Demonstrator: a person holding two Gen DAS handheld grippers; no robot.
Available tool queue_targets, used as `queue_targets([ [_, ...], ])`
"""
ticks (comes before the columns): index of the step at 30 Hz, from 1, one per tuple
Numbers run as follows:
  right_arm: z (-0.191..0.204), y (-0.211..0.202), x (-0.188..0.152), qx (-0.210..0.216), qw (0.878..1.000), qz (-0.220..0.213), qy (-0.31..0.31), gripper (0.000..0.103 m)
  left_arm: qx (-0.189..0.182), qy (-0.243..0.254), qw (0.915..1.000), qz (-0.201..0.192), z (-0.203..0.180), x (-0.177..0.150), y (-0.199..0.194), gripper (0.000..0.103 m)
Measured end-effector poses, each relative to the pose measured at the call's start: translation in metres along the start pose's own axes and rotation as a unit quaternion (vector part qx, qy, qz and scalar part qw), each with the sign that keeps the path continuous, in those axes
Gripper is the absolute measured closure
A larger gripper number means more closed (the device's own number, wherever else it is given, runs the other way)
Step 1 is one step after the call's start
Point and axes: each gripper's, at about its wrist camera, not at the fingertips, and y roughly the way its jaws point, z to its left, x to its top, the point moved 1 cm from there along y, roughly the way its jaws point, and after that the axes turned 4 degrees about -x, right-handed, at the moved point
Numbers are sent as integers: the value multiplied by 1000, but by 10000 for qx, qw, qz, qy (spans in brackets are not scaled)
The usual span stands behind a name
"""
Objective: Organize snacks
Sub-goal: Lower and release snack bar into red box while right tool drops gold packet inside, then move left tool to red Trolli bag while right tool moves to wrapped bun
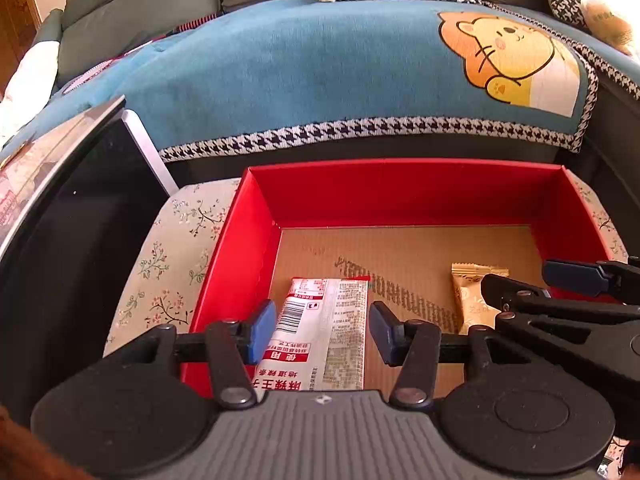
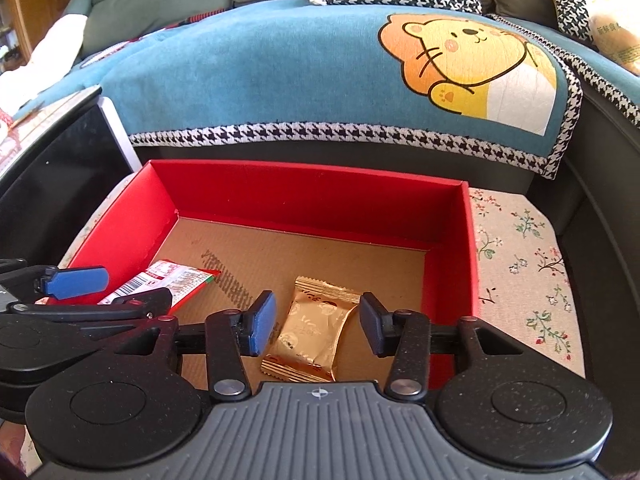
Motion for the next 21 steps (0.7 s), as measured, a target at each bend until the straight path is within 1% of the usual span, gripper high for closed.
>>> queue_targets([
  [10, 1, -20, 3, -44, 9998, -186, 1, 44, 109, 42, 9995, -290, 3, -1, -24, 7],
  [16, 5, -34, 1, -94, 9996, -269, -43, 42, 82, 21, 9993, -373, 5, -5, -39, 7],
  [21, 7, -49, -5, -101, 9995, -292, -65, 40, 31, -4, 9991, -421, 8, -15, -55, 6],
])
